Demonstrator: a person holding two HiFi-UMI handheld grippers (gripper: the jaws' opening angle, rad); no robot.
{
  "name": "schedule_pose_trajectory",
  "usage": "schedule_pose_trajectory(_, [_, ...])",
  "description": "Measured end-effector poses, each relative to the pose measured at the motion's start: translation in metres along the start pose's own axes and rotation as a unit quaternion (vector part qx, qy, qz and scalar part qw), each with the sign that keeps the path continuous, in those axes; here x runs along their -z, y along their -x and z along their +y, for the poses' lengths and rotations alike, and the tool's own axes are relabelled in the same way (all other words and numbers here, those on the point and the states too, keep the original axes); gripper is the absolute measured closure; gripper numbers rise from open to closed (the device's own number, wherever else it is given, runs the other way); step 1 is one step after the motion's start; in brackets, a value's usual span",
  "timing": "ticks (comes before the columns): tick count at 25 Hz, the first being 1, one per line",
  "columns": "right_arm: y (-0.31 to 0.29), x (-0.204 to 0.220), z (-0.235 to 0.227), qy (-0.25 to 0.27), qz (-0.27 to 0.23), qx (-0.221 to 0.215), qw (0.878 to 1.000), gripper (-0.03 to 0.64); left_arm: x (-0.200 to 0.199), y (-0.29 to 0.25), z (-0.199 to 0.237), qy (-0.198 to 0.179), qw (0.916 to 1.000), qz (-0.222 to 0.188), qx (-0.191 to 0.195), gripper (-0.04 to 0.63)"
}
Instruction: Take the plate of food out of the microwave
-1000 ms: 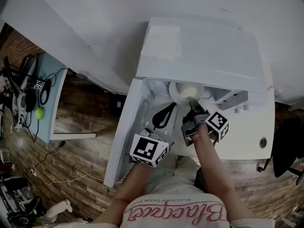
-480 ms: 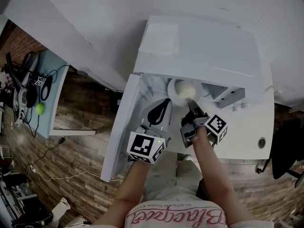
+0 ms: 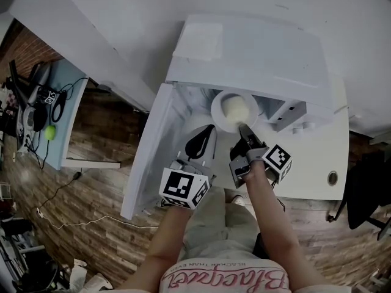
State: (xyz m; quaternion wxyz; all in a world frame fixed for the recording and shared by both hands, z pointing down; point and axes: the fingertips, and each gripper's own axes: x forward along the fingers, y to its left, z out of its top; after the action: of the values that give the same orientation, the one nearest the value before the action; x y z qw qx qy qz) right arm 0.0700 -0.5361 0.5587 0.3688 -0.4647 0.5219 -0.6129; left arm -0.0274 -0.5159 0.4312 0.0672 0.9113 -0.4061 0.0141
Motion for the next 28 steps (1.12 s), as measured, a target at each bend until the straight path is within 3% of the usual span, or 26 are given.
schedule_pose_trajectory(28, [0.102, 0.012, 0.030, 0.024, 0.028, -0.019, 0.999, 0.594, -0.018, 0.058, -0.069, -0.014, 0.9989, -0.033, -0.032, 0.588])
